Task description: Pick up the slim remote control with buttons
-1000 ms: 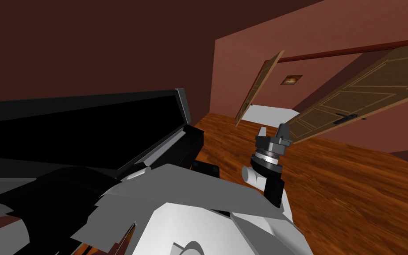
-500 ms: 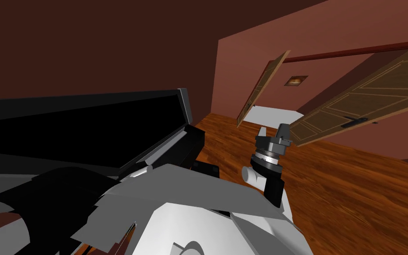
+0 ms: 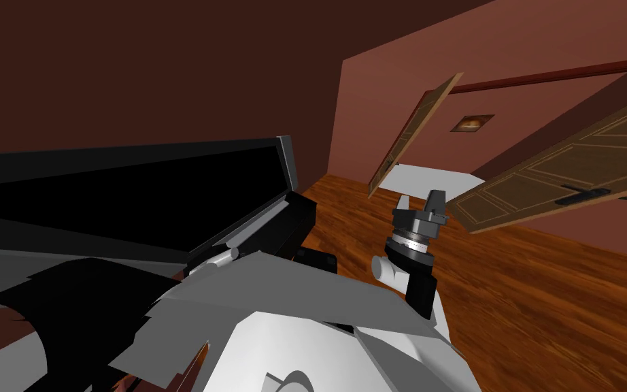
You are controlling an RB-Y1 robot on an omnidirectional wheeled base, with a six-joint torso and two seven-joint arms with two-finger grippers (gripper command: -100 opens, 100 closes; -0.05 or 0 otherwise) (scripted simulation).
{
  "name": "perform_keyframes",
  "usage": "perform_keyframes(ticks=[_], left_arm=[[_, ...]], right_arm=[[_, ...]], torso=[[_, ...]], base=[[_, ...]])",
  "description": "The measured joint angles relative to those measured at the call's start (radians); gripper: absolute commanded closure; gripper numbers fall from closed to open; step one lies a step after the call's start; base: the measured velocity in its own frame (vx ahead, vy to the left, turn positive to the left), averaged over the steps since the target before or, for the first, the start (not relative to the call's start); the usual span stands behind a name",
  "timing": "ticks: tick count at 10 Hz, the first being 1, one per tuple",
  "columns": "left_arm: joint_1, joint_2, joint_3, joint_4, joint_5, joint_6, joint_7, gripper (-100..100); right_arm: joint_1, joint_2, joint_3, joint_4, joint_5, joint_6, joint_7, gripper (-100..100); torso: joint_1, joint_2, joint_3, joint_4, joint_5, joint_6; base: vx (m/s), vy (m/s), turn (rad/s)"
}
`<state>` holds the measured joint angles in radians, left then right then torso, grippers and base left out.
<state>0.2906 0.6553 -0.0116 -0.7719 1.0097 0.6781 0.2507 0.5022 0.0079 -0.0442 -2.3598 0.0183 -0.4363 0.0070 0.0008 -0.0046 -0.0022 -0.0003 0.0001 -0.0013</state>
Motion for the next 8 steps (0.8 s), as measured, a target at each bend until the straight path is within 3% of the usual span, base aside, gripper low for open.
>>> perform_keyframes(ticks=[5, 8], left_arm=[[-0.133, -0.026, 0.06, 0.153, -0.051, 0.006, -0.125, -100], [-0.168, -0.037, 0.078, 0.194, -0.073, 0.007, -0.155, -100]], right_arm=[[0.0, 0.0, 0.0, 0.0, 0.0, 0.0, 0.0, 0], [0.0, 0.0, 0.0, 0.0, 0.0, 0.0, 0.0, 0]], torso=[[0.002, 0.0, 0.0, 0.0, 0.0, 0.001], [0.002, 0.0, 0.0, 0.0, 0.001, 0.001]], base=[[0.019, -0.025, 0.091], [0.015, -0.016, 0.052]])
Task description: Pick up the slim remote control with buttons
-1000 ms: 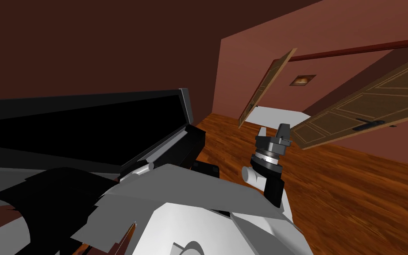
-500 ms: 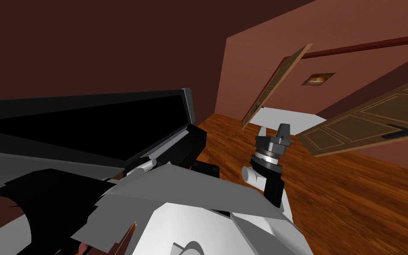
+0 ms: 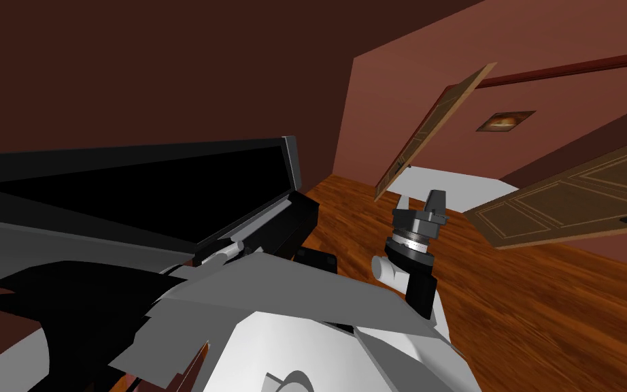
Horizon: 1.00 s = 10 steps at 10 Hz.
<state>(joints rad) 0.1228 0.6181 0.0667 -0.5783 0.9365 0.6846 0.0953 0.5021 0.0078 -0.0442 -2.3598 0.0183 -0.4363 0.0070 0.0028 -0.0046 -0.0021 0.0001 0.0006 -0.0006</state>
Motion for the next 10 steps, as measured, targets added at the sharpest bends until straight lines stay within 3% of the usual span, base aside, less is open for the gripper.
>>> perform_keyframes(ticks=[2, 9, 10], left_arm=[[-0.04, -0.006, 0.013, 0.053, -0.008, -0.002, -0.043, -100], [-0.042, -0.007, 0.014, 0.056, -0.01, 0.0, -0.043, -100], [-0.053, -0.021, 0.017, 0.078, -0.02, -0.014, -0.048, -100]], right_arm=[[0.0, 0.0, 0.0, 0.0, 0.0, 0.0, 0.0, 0], [0.0, 0.0, 0.0, 0.0, 0.0, 0.0, 0.0, 0], [0.0, 0.0, 0.0, 0.0, 0.0, 0.0, 0.0, 0]], torso=[[0.001, 0.001, 0.0, 0.0, 0.0, 0.0], [0.002, 0.003, 0.002, 0.001, 0.0, 0.0], [0.002, 0.002, 0.001, 0.0, 0.0, 0.0]], base=[[0.011, -0.012, 0.037], [-0.011, 0.006, -0.002], [-0.01, 0.011, -0.033]])
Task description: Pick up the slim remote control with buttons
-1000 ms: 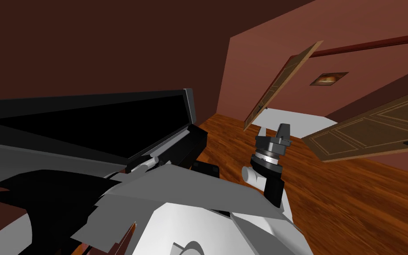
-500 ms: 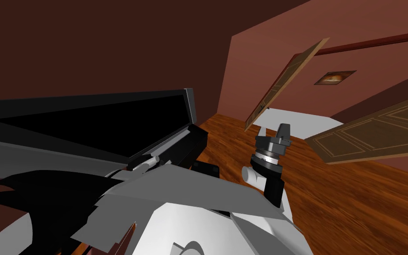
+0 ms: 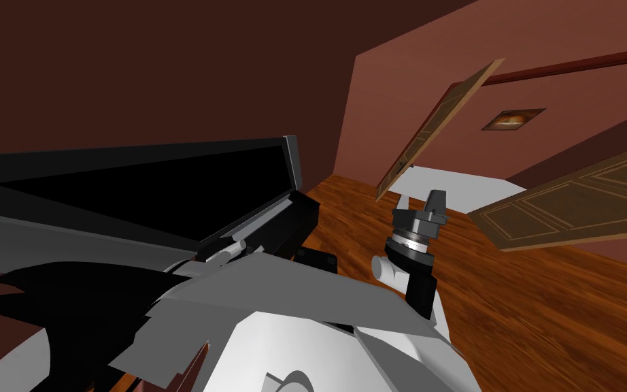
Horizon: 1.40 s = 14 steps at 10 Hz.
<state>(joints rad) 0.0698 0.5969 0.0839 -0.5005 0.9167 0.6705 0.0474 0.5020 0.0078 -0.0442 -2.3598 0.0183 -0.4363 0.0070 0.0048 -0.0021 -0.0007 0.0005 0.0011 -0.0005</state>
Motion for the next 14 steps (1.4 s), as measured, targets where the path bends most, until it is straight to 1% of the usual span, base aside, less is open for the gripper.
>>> perform_keyframes(ticks=[1, 2, 3, 4, 8, 9, 10, 12, 13, 14], left_arm=[[-0.008, -0.015, 0.002, 0.016, -0.015, -0.019, -0.001, -100], [-0.018, -0.027, 0.009, 0.04, -0.024, -0.043, -0.011, -100], [0.0, -0.039, 0.003, 0.003, -0.054, -0.047, 0.018, -100], [0.002, -0.04, 0.002, -0.003, -0.058, -0.046, 0.029, 100], [0.002, -0.04, 0.003, -0.003, -0.056, -0.045, 0.029, 100], [0.001, -0.04, 0.003, -0.003, -0.056, -0.046, 0.029, 0], [0.001, -0.04, 0.003, -0.003, -0.056, -0.046, 0.029, 100], [0.006, -0.022, 0.0, -0.009, -0.028, -0.022, 0.019, 100], [-0.002, -0.005, 0.001, 0.008, -0.001, -0.011, -0.002, 100], [0.004, 0.008, -0.001, -0.005, 0.008, 0.002, -0.005, 100]], right_arm=[[0.0, 0.0, 0.0, 0.0, 0.0, 0.0, 0.0, 0], [0.0, 0.0, 0.0, 0.0, 0.0, 0.0, 0.0, 0], [0.0, 0.0, 0.0, 0.0, 0.0, 0.0, 0.0, 0], [0.0, 0.0, 0.0, 0.0, 0.0, 0.0, 0.0, 0], [0.0, 0.0, 0.0, 0.0, 0.0, 0.0, 0.0, 0], [0.0, 0.0, 0.0, 0.0, 0.0, 0.0, 0.0, 0], [0.0, 0.0, 0.0, 0.0, 0.0, 0.0, 0.0, 0], [0.0, 0.0, 0.0, 0.0, 0.0, 0.0, 0.0, 0], [0.0, 0.0, 0.0, 0.0, 0.0, 0.0, 0.0, 0], [0.0, 0.0, 0.0, 0.0, 0.0, 0.0, 0.0, 0]], torso=[[0.001, 0.0, 0.0, 0.0, 0.003, 0.0], [0.003, -0.001, -0.001, -0.001, 0.01, 0.001], [0.005, -0.002, -0.002, -0.001, 0.014, 0.001], [0.006, -0.002, -0.002, -0.001, 0.015, 0.001], [0.007, -0.002, -0.002, -0.002, 0.015, 0.001], [0.007, -0.002, -0.002, -0.002, 0.016, 0.001], [0.007, -0.002, -0.002, -0.002, 0.016, 0.001], [0.007, -0.002, -0.002, -0.002, 0.015, 0.001], [0.007, -0.003, -0.002, -0.002, 0.015, 0.0], [0.007, -0.002, -0.002, -0.002, 0.015, 0.001]], base=[[-0.005, 0.005, -0.016], [0.0, 0.0, 0.0], [0.0, 0.0, 0.0], [0.0, 0.0, 0.0], [0.0, 0.0, 0.0], [0.0, 0.0, 0.0], [0.0, 0.0, 0.0], [0.008, -0.009, 0.028], [0.005, -0.004, 0.011], [0.0, 0.0, 0.0]])
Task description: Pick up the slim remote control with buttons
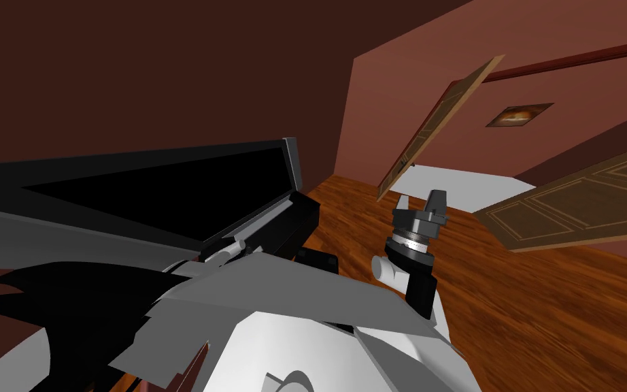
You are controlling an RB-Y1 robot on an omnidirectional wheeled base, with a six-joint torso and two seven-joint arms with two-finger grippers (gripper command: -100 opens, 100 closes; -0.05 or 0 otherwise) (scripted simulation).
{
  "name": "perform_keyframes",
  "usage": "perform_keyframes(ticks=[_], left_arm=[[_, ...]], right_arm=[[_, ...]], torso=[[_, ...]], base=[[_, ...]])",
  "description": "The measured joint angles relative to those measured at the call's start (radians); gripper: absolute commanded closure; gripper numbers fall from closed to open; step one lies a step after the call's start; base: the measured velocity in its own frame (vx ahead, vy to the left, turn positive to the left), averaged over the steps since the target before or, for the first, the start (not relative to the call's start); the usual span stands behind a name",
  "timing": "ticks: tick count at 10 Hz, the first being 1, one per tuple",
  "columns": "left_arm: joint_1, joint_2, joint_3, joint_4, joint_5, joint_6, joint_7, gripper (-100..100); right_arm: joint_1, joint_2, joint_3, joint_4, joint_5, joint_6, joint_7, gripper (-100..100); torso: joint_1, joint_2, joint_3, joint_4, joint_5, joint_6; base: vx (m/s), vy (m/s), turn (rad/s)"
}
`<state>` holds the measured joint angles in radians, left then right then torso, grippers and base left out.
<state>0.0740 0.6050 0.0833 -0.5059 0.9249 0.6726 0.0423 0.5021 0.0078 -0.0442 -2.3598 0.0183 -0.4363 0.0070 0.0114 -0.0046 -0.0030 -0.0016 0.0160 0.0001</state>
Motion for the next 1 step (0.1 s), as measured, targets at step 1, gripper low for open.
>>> perform_keyframes(ticks=[1], left_arm=[[0.001, 0.002, 0.0, -0.003, 0.0, 0.003, 0.001, 0]], right_arm=[[0.0, 0.0, 0.0, 0.0, 0.0, 0.0, 0.0, 0]], torso=[[0.0, 0.0, 0.0, 0.0, 0.001, 0.0]], base=[[0.0, 0.0, 0.0]])
